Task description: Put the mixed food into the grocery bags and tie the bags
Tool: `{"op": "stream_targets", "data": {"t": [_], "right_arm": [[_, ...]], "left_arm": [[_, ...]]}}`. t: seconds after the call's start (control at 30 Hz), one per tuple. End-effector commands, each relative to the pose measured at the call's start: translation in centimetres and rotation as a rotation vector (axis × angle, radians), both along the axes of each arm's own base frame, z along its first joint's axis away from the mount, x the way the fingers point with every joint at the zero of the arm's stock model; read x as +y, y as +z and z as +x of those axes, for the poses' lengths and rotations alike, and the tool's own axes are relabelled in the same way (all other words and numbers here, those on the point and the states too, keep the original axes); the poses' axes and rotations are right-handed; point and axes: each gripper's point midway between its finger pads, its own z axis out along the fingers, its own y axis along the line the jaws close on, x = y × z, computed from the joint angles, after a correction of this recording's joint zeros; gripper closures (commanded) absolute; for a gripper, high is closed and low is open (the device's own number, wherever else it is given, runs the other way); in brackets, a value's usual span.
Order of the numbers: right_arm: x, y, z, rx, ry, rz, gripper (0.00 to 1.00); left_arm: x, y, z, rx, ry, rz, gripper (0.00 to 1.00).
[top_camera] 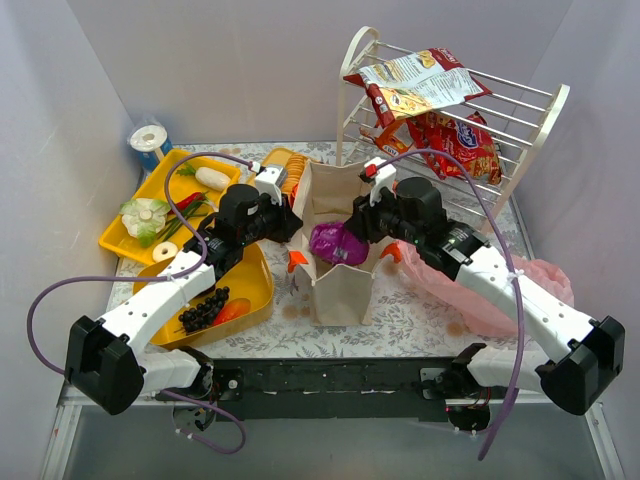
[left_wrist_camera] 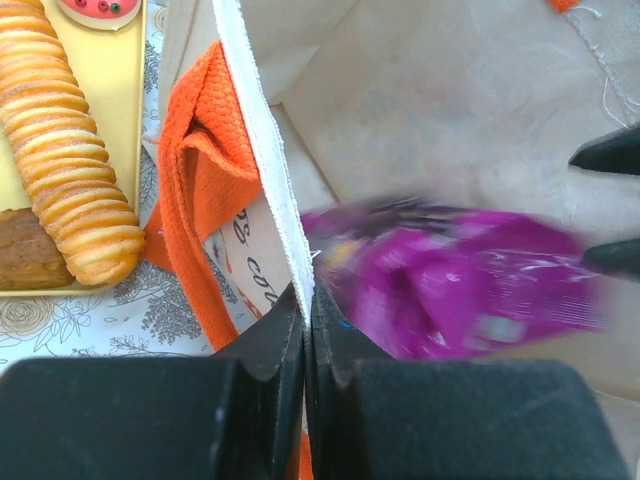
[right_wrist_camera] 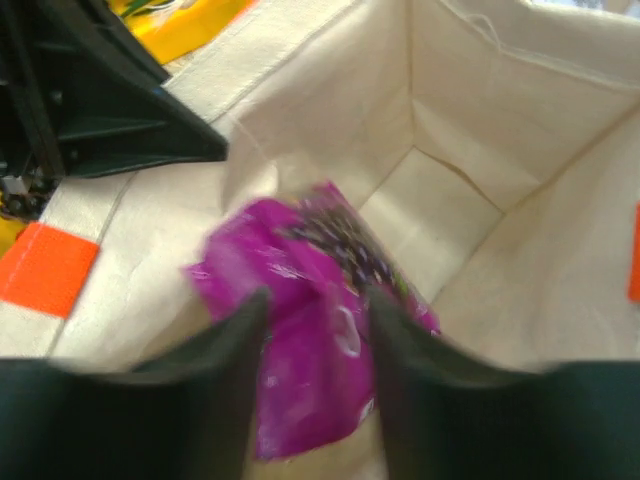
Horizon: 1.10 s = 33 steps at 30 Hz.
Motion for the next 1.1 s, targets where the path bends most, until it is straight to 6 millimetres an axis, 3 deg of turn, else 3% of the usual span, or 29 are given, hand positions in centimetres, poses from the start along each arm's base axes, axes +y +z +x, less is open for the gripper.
{"op": "stream_targets", "data": {"t": [0.0,0.07,0.2,0.27,0.3,0.33,0.43,0.47,0.5,0.57,0.6,0.7,0.73,0.93,1.07], "right_arm": [[0.8,5.2,0.6,-0.134,-0.014,0.098,0.06],[0.5,5.8,0.3,-0.143,-0.005,0.082,0.02],[-1.1,11.6,-0.6,-0.295,-0.015,0.14,0.02],[-2.3,14.6,0.2,-0.395,-0.07,0.124,0.02],[-2.4,14.6,1.1,-0.403,-0.09,0.09,0.02],[-3.1,17.3,1.8,-0.456,-0.135,0.082,0.01],[-3.6,17.9,5.1,-0.512,-0.184,-0.051,0.01],[-4.1,19.8,5.8,-0.556,-0.202,-0.048,0.02],[-4.6,20.1,7.7,-0.573,-0.235,-0.054,0.02],[-4.7,22.2,8.9,-0.636,-0.215,-0.038,0.02],[-4.9,21.9,10.7,-0.642,-0.226,-0.055,0.01],[-5.0,22.9,13.5,-0.697,-0.213,-0.095,0.01],[-4.2,22.9,13.6,-0.708,-0.153,-0.092,0.02],[-4.6,23.6,15.8,-0.719,-0.097,-0.048,0.01],[-4.6,22.8,17.6,-0.696,-0.091,-0.046,0.02]], "left_arm": [[-0.4,1.5,0.3,-0.061,-0.023,-0.026,1.0],[-0.4,1.5,0.2,-0.064,-0.023,-0.028,1.0],[-0.4,1.2,0.3,-0.056,-0.021,-0.022,1.0],[-0.5,1.4,0.2,-0.054,-0.028,-0.026,1.0],[-0.5,1.4,0.1,-0.053,-0.033,-0.03,1.0],[-0.5,1.6,0.0,-0.056,-0.034,-0.033,1.0],[-0.5,1.6,0.0,-0.058,-0.028,-0.042,1.0],[-0.7,1.5,0.0,-0.051,-0.032,-0.05,1.0],[-0.9,1.4,-0.2,-0.044,-0.042,-0.058,1.0],[-1.5,0.9,-0.4,-0.018,-0.071,-0.072,1.0],[-1.8,0.7,-0.5,-0.011,-0.082,-0.074,1.0],[-2.0,0.6,-0.7,0.007,-0.096,-0.087,1.0],[-2.1,0.7,-0.7,0.004,-0.095,-0.09,1.0],[-1.5,1.7,-0.6,-0.033,-0.069,-0.09,1.0],[-1.3,2.0,-0.6,-0.044,-0.061,-0.091,1.0]]}}
